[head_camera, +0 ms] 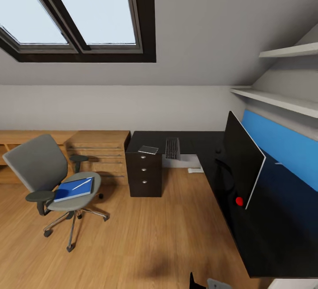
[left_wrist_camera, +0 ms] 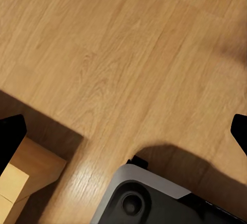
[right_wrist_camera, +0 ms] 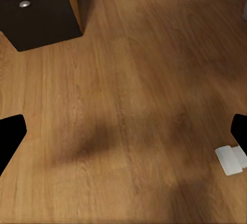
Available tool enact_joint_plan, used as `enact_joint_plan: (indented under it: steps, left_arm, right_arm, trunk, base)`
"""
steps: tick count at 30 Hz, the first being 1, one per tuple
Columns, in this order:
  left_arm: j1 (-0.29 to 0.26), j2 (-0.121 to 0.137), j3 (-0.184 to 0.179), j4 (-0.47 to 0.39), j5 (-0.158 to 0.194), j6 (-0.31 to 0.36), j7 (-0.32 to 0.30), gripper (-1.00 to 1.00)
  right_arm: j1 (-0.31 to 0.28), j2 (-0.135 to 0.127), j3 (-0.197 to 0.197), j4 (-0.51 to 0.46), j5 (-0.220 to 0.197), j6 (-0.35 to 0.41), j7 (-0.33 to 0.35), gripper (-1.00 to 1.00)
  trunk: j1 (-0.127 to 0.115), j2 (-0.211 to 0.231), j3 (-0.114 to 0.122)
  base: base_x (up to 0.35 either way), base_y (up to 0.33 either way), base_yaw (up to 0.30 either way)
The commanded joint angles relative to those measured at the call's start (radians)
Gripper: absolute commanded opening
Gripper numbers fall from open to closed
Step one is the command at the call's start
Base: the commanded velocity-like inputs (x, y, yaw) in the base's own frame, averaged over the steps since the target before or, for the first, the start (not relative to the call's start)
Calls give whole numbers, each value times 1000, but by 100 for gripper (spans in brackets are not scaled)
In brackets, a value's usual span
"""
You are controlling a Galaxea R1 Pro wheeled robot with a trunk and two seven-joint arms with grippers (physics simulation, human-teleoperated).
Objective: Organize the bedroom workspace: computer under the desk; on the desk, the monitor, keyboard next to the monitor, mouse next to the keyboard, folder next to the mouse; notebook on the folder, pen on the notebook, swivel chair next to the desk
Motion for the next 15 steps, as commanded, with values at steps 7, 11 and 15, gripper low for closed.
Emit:
enact_joint_plan:
  steps: [7, 11, 15]
  left_arm:
    - [0, 1, -5, -2, 7, 0, 8, 100]
    - [0, 1, -5, -2, 7, 0, 7, 100]
    - [0, 1, -5, -2, 6, 0, 7, 100]
  right_arm:
    - [0, 0, 8, 0, 8, -1, -10, 100]
    - [0, 0, 8, 0, 9, -2, -10, 100]
    - [0, 0, 8, 0, 10, -2, -10, 100]
  trunk:
    - [1, -2, -2]
    - [1, -2, -2]
    - [1, -2, -2]
  base:
    - [0, 0, -1]
    - [0, 0, 0]
    - [0, 0, 0]
